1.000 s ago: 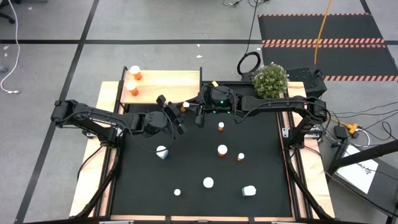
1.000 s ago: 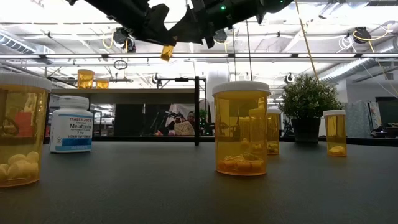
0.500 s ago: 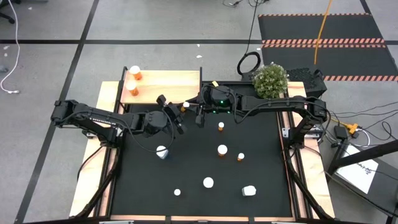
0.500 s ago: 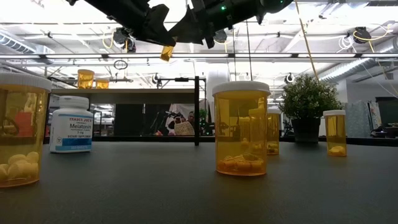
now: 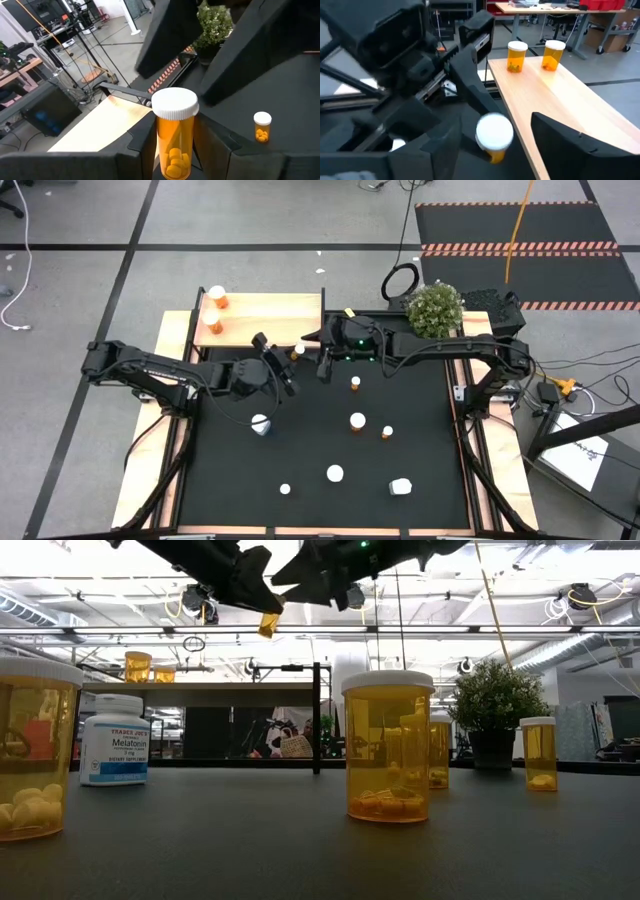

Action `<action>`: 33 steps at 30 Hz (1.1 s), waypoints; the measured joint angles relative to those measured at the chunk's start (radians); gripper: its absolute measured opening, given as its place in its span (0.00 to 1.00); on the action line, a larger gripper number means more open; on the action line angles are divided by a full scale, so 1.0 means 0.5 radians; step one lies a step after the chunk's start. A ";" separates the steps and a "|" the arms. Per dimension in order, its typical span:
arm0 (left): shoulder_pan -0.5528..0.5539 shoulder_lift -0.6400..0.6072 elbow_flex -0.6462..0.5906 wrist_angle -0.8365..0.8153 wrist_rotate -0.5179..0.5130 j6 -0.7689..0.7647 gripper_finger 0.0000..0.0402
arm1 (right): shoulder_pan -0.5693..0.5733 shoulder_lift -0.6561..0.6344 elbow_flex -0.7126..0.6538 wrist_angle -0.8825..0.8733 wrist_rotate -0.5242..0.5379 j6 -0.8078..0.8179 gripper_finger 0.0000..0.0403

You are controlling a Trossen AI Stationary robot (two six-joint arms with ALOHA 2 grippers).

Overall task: Pick and place medicine bottles onto shelf by color
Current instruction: Put the small orange pill bottle on the shelf

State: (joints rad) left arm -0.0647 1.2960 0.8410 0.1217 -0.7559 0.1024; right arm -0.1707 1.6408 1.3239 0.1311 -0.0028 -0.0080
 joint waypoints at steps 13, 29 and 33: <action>-0.033 -0.356 -0.001 0.028 0.163 -0.126 0.30 | 0.018 -0.046 -0.088 -0.109 0.056 -0.219 0.67; -0.055 -0.125 -0.001 0.454 0.313 -0.163 0.30 | 0.045 -0.030 -0.278 0.480 -0.111 -0.188 0.62; -0.041 -0.103 -0.001 0.491 0.309 -0.157 0.30 | 0.045 -0.030 -0.278 0.491 -0.109 -0.182 0.55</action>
State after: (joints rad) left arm -0.0853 1.2446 0.8406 0.3669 -0.6016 0.0239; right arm -0.1482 1.6257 1.1851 0.3769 -0.0576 -0.0989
